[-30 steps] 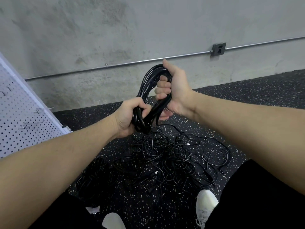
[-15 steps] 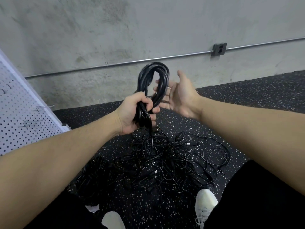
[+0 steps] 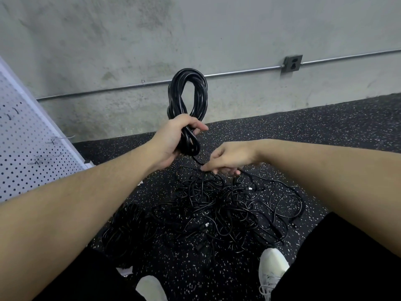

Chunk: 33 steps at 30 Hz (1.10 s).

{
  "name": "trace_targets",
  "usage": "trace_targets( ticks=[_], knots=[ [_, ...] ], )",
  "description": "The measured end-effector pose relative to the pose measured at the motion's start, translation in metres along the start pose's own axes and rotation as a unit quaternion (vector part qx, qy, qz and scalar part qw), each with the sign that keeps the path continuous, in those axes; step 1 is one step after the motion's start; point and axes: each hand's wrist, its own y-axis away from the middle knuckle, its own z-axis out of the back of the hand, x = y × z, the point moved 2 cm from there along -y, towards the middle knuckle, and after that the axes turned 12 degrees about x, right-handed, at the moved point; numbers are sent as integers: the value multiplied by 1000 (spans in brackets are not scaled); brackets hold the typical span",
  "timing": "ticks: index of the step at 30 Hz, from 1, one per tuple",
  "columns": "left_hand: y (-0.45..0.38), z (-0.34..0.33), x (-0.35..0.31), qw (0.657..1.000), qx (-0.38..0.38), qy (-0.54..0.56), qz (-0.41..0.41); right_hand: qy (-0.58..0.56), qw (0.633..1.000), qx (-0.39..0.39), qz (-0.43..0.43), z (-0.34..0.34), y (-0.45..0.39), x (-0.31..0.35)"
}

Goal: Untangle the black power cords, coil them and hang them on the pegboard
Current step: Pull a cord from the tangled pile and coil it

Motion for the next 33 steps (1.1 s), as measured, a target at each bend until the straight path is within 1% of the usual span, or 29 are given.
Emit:
trace_targets(
  ticks=[3,5,6,9,11,13,16,18,20,22,26,27,29,33],
  knots=[
    [2,5,1,998,-8,-61,18,13,1000,-1,-17,6,7,-4],
    [3,10,2,995,-15,-97,27,14,1000,-2,-9,10,11,-8],
    [5,10,1,993,-22,-111,37,8,1000,-5,5,12,14,-10],
    [5,12,2,983,-59,-161,62,-62,996,-20,62,21,21,-13],
    [4,15,3,974,-78,-194,84,-62,993,-57,87,25,23,-10],
    [2,17,7,969,-79,-208,109,0,990,-108,88,24,22,-5],
    [2,15,8,959,-70,-244,123,97,979,-171,62,23,19,2],
    [3,11,7,956,-53,-264,113,109,969,-216,48,29,17,4],
    [4,6,7,954,-43,-275,109,80,965,-244,48,33,16,6],
    [4,2,5,950,-33,-287,117,30,970,-236,53,36,17,8],
    [2,6,6,936,4,-334,114,-53,987,-125,85,33,25,4],
    [1,8,9,927,13,-358,112,-74,986,-112,96,33,27,2],
    [-1,10,17,902,18,-415,122,-76,984,-123,99,31,30,3],
    [-4,5,20,879,-21,-458,134,16,981,-174,84,30,28,15]
  ],
)
